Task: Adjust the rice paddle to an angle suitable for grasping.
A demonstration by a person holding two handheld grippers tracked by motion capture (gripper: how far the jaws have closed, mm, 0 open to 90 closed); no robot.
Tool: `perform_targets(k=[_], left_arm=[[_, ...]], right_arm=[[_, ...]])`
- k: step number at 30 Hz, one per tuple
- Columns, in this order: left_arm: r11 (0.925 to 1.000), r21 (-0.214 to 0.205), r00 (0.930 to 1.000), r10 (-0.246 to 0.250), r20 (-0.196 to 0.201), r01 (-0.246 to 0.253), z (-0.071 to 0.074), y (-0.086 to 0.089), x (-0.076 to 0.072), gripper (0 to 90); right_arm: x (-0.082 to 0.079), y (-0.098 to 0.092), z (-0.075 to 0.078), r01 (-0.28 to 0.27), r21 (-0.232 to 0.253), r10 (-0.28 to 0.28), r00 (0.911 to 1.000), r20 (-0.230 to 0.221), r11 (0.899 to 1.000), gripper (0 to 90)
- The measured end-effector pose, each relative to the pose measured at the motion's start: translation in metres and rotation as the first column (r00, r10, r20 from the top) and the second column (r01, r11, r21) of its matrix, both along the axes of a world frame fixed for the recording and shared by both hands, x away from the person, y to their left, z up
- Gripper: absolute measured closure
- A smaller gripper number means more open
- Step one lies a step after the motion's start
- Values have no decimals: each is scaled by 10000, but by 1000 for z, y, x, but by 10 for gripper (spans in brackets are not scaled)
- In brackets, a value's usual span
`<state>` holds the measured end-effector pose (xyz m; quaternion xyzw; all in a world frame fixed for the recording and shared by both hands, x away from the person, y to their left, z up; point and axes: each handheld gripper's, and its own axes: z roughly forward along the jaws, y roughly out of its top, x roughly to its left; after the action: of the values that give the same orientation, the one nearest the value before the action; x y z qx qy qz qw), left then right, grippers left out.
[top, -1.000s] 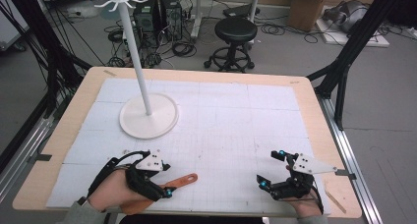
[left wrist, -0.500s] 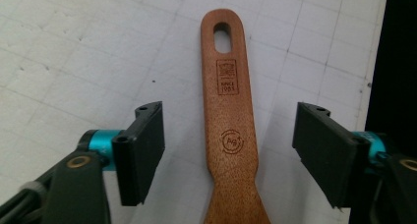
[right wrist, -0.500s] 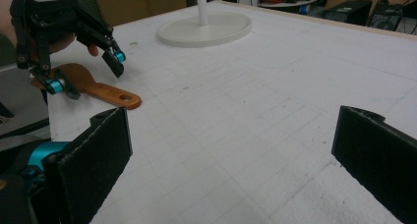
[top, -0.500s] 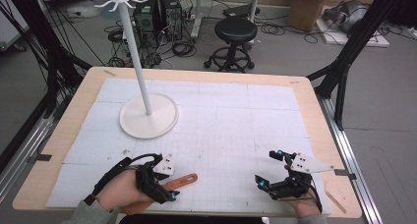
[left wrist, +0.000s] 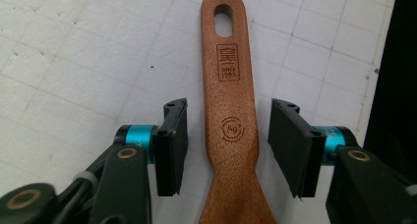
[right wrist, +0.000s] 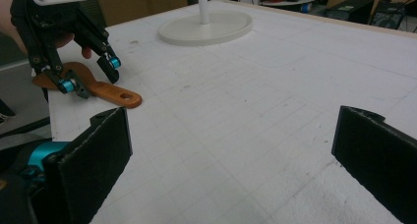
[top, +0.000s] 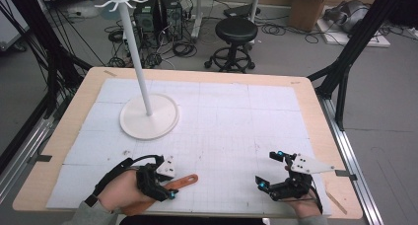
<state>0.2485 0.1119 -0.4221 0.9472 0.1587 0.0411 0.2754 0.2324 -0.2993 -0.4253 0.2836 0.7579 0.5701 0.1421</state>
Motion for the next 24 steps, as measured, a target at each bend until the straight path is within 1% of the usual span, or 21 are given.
perform_targets(k=[6,10,11,12,13,20,22,24], left_arm=[[9999,122,10000,-62,-59,63,1,0,0,568],[9997,237,10000,-69,-48,70,2,-1,-1,605],[9994,323,9999,-154,4,154,3,-1,0,622],[9994,315,9999,-104,-33,105,3,-1,-1,641],[9997,250,10000,-38,-52,39,2,-1,-1,642],[9999,165,10000,-3,-16,4,2,0,-1,650],[10000,65,10000,59,-37,-59,2,1,-1,650],[9999,43,9999,156,29,-156,4,3,0,650]], right_arm=[[-1,0,0,-10,18,10,10000,9,10000,3],[-2,-1,0,21,21,-21,10000,-42,10000,3],[-2,-1,0,21,18,-21,10000,-48,10000,3],[-1,-1,0,31,11,-31,10000,-6,10000,3],[-2,-1,0,16,13,-16,10000,-35,10000,3],[-1,-1,0,23,25,-23,10000,9,10000,3],[-2,-1,0,20,26,-20,10000,17,10000,3],[-2,-2,1,55,62,-55,10000,-30,10000,3]])
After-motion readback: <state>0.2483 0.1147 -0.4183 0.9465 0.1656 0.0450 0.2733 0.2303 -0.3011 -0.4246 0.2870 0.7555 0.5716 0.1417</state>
